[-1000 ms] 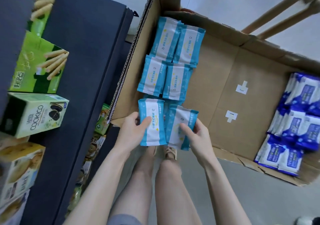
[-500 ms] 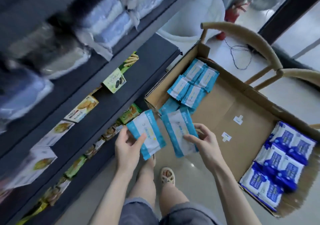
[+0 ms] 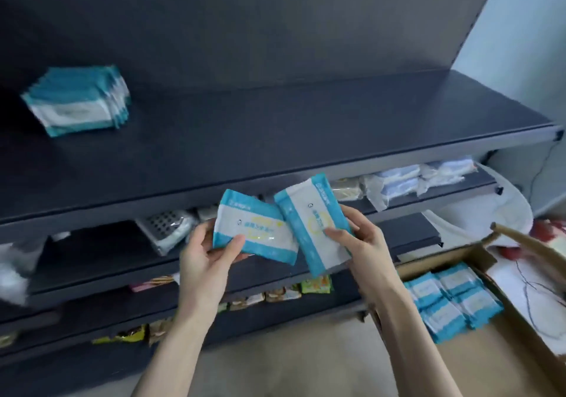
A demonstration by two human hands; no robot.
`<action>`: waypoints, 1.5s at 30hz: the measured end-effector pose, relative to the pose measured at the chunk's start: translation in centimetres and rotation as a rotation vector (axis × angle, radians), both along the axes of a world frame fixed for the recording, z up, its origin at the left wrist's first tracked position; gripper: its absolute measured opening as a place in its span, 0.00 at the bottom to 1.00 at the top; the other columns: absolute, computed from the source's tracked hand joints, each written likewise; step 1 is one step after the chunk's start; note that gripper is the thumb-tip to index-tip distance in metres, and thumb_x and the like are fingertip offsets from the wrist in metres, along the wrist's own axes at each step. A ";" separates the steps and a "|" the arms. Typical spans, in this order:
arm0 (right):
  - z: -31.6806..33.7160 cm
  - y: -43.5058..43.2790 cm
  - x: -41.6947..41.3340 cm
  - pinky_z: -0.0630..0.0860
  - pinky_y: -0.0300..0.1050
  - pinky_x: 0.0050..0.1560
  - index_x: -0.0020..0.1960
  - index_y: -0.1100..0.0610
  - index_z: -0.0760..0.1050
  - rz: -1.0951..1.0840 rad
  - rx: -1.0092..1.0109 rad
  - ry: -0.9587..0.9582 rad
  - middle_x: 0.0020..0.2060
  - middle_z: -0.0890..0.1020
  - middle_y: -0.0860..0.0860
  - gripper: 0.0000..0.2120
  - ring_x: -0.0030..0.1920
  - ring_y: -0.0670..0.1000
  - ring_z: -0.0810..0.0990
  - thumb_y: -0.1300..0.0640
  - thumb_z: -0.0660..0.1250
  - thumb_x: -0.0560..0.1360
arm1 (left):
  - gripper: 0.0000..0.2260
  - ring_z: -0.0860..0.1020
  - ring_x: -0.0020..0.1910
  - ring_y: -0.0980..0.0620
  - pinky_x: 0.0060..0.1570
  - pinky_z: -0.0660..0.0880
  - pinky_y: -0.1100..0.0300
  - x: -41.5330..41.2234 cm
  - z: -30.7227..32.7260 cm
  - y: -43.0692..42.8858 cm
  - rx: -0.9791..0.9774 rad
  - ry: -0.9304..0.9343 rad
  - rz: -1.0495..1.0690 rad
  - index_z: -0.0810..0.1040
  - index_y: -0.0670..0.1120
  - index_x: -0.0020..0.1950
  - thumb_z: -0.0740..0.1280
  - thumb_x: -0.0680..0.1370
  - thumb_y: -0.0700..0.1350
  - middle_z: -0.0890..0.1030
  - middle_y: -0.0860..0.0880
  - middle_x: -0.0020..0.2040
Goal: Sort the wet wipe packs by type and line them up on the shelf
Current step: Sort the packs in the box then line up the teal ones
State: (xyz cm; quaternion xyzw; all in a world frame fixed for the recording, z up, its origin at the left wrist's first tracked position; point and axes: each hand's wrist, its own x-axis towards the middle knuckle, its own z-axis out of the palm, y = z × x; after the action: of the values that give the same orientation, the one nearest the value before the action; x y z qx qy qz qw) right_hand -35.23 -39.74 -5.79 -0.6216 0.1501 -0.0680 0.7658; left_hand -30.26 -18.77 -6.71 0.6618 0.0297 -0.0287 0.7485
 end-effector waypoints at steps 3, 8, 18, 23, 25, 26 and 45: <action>2.1 5.2 4.5 0.78 0.49 0.48 0.58 0.50 0.77 0.132 -0.057 -0.064 0.53 0.83 0.50 0.21 0.52 0.53 0.82 0.61 0.69 0.66 | 0.12 0.83 0.48 0.50 0.43 0.81 0.58 2.5 2.2 5.8 -0.015 -0.057 0.027 0.76 0.43 0.55 0.68 0.74 0.33 0.83 0.48 0.50; 4.3 14.9 11.3 0.77 0.38 0.38 0.57 0.52 0.77 0.215 -0.167 -0.151 0.49 0.84 0.48 0.20 0.47 0.48 0.82 0.63 0.72 0.66 | 0.05 0.83 0.47 0.52 0.42 0.81 0.58 7.6 4.6 15.2 -0.022 -0.120 0.118 0.77 0.43 0.51 0.66 0.77 0.38 0.84 0.49 0.48; 7.0 26.1 22.4 0.78 0.36 0.37 0.48 0.59 0.75 0.079 -0.183 -0.262 0.41 0.83 0.49 0.13 0.39 0.43 0.83 0.72 0.72 0.68 | 0.04 0.80 0.37 0.65 0.35 0.74 0.71 18.3 6.5 26.9 0.189 -0.196 0.215 0.77 0.43 0.50 0.68 0.76 0.37 0.83 0.53 0.44; 7.2 27.8 27.3 0.78 0.37 0.37 0.48 0.57 0.76 0.077 -0.339 -0.274 0.42 0.83 0.49 0.13 0.40 0.44 0.83 0.70 0.73 0.69 | 0.06 0.80 0.42 0.53 0.42 0.76 0.57 24.4 6.3 28.6 0.323 -0.152 0.167 0.77 0.47 0.47 0.68 0.75 0.36 0.82 0.52 0.44; 7.0 27.9 29.1 0.79 0.40 0.39 0.48 0.54 0.76 0.054 -0.384 -0.259 0.43 0.83 0.49 0.14 0.43 0.46 0.83 0.68 0.73 0.69 | 0.05 0.80 0.43 0.51 0.40 0.76 0.60 26.4 6.0 28.8 0.365 -0.150 0.169 0.78 0.45 0.47 0.70 0.74 0.36 0.82 0.51 0.43; 6.9 27.9 30.0 0.80 0.42 0.41 0.47 0.53 0.75 0.040 -0.398 -0.249 0.43 0.83 0.49 0.14 0.44 0.48 0.83 0.68 0.74 0.69 | 0.05 0.80 0.42 0.51 0.39 0.75 0.63 27.3 5.9 28.8 0.383 -0.157 0.179 0.78 0.43 0.47 0.70 0.73 0.36 0.82 0.50 0.43; 5.4 31.6 35.5 0.73 0.50 0.45 0.52 0.53 0.63 0.050 -0.971 -0.217 0.48 0.73 0.48 0.24 0.46 0.51 0.75 0.49 0.76 0.68 | 0.11 0.80 0.40 0.62 0.40 0.74 0.70 30.5 4.7 29.3 0.456 -0.303 0.160 0.77 0.51 0.45 0.75 0.70 0.37 0.83 0.55 0.41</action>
State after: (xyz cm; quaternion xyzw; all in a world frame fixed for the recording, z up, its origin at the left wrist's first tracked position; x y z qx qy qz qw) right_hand 0.25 -8.09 -0.43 -0.8992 0.0054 -0.1761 0.4005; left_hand 0.20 10.56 -2.00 0.8054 -0.0247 0.1373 0.5761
